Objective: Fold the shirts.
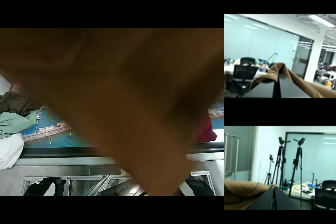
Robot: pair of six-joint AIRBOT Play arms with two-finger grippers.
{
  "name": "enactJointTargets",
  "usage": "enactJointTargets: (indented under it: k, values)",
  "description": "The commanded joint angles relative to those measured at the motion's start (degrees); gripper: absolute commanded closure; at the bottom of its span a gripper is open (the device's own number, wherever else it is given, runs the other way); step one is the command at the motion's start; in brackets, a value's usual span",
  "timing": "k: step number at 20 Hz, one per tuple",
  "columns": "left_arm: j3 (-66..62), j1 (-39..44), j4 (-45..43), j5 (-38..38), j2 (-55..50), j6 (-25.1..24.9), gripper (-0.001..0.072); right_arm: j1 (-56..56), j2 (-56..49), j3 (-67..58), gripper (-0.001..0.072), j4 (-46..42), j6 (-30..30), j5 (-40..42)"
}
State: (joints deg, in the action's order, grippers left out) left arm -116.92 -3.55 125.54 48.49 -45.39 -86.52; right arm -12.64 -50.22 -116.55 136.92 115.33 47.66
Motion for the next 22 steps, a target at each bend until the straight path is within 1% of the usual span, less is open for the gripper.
enactJointTargets:
  k: [1,3,5,7,9,11,13,15,18,20,22]
  values:
    - [5.64,-6.01,8.41,0.07,1.6,-2.1,0.0692,-0.04,1.27,-0.59,0.0697,1.05,-0.04,-1.05]
    - [5.33,-5.99,11.13,2.1,-0.44,-4.13,0.0692,-0.04,0.83,-0.52,0.0697,1.16,-0.02,0.44]
    - [1.68,-6.01,10.93,8.33,-5.29,-4.13,0.0692,-0.04,-1.51,-0.35,0.0696,1.29,-0.07,4.44]
    - [-0.52,-5.99,10.97,14.43,-11.45,-4.13,0.0692,0.63,-5.84,1.84,0.0697,2.86,-0.74,8.07]
    - [2.43,-4.81,10.56,16.87,-17.4,-4.44,0.0692,4.46,-11.52,5.75,0.0696,2.69,-1.18,9.14]
    - [8.66,-1.51,10.32,15.5,-23.52,-8.83,0.0692,9.09,-19.06,9.33,0.0696,1.42,-1.42,8.5]
    - [14.97,2.32,7.41,11.56,-30.75,-12.09,0.0692,13.25,-29.14,11.63,0.0696,-2.16,-3.19,5.97]
    - [20.24,5.09,2.4,4.98,-39.93,-12.24,0.0692,15.39,-41.18,11.72,0.0696,-4.5,-6.62,3.15]
    - [22.56,5.09,1.97,-0.72,-52.28,-12.24,0.0692,15.45,-55.45,11.69,0.0696,-4.26,-13.05,1.16]
    - [19.82,4.66,2.12,-1.84,-59.12,-12.22,0.0692,15.43,-61.61,11.67,0.0695,-2.69,-13.33,1.07]
    - [16.13,4.74,2.12,-1.86,-64.04,-12.22,0.0692,15.43,-65.37,11.65,0.0694,-0.24,-13.14,0.11]
